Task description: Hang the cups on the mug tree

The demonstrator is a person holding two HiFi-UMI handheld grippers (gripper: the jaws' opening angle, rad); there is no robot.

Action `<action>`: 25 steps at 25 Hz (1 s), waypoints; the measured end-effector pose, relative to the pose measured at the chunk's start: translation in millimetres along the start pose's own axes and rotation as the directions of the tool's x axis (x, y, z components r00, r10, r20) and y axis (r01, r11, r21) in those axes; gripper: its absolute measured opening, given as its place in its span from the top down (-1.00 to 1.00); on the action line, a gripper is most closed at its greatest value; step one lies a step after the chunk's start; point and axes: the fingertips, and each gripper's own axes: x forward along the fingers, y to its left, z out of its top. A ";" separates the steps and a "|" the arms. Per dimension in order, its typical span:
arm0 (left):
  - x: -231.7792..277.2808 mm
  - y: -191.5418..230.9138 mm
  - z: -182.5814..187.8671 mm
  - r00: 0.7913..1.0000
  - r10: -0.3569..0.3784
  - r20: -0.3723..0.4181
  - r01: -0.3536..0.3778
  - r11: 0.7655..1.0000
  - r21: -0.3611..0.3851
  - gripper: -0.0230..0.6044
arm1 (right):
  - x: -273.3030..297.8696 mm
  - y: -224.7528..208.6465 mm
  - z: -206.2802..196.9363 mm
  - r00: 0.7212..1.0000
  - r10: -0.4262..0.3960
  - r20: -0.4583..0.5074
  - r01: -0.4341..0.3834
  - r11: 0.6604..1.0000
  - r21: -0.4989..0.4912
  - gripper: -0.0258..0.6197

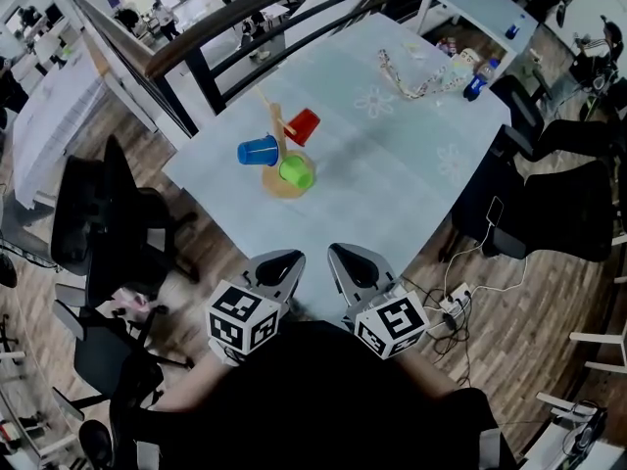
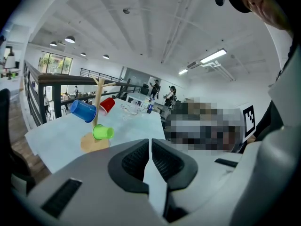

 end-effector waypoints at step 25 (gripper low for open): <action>-6.0 6.0 -6.1 1.000 -0.007 -0.013 0.007 1.000 -0.010 0.83 | 4.1 13.6 -5.0 1.000 0.010 -0.004 -0.011 1.000 -0.010 0.83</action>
